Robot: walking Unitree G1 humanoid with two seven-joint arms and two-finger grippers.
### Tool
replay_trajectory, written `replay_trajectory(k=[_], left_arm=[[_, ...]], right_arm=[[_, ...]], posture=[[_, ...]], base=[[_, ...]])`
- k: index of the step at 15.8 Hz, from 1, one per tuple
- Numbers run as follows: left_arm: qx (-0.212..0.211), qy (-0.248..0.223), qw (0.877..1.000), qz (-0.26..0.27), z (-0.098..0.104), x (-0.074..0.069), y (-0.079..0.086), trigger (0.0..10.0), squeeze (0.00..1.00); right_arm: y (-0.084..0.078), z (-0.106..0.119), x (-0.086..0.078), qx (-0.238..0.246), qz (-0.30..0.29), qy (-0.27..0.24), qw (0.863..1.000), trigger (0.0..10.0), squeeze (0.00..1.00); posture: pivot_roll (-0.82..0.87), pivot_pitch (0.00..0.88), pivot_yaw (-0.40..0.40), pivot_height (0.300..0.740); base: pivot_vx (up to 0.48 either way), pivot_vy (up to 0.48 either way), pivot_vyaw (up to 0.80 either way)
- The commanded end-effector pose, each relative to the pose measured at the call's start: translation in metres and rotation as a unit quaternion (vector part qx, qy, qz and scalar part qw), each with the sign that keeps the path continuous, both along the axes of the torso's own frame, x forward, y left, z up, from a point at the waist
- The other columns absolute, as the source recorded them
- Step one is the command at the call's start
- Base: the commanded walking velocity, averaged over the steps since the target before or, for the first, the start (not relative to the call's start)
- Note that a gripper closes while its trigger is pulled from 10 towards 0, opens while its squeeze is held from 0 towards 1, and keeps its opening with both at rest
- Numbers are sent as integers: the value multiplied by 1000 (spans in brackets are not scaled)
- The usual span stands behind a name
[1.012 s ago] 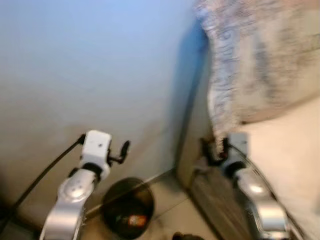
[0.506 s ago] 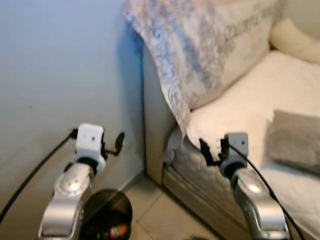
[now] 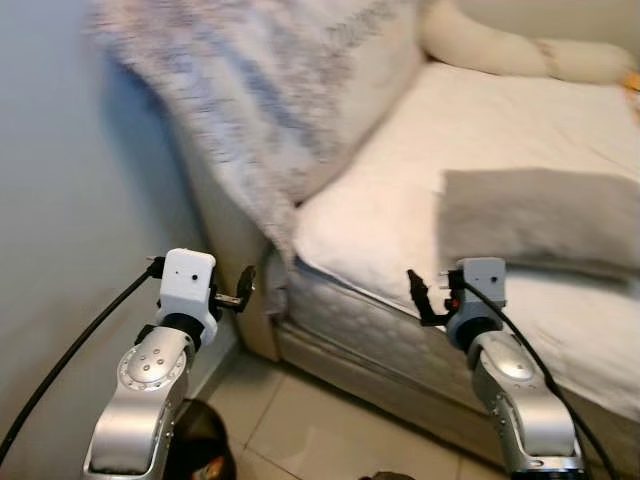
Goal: Clean up the room
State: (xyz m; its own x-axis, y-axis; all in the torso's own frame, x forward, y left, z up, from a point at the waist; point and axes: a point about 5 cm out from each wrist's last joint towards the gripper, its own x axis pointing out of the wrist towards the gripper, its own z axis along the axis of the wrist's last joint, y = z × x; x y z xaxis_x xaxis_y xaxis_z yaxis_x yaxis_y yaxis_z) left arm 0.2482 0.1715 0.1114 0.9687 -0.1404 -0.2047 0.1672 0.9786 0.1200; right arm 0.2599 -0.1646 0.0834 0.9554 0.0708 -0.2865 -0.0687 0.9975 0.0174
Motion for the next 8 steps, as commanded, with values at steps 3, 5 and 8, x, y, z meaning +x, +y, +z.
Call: replay_trajectory(k=[3, 5, 8], left_arm=[[-2, -12, 1000, -6, 5, 2, 0, 10000, 0], [-5, -13, 1000, -5, 4, 3, 0, 10000, 0], [0, -15, 1000, 2, 6, 6, 3, 10000, 0]], right_arm=[[2, 2, 2, -3, 0, -5, 1000, 10000, 1000], [-2, 4, 5, -10, -9, -11, 1000, 10000, 1000], [1, 7, 7, -32, 2, -17, 999, 10000, 541]], posture=[[-4, 0, 34, 740], [-1, 0, 29, 740], [1, 0, 24, 740]], base=[[0, 0, -765], [0, 0, -759], [0, 0, -237]])
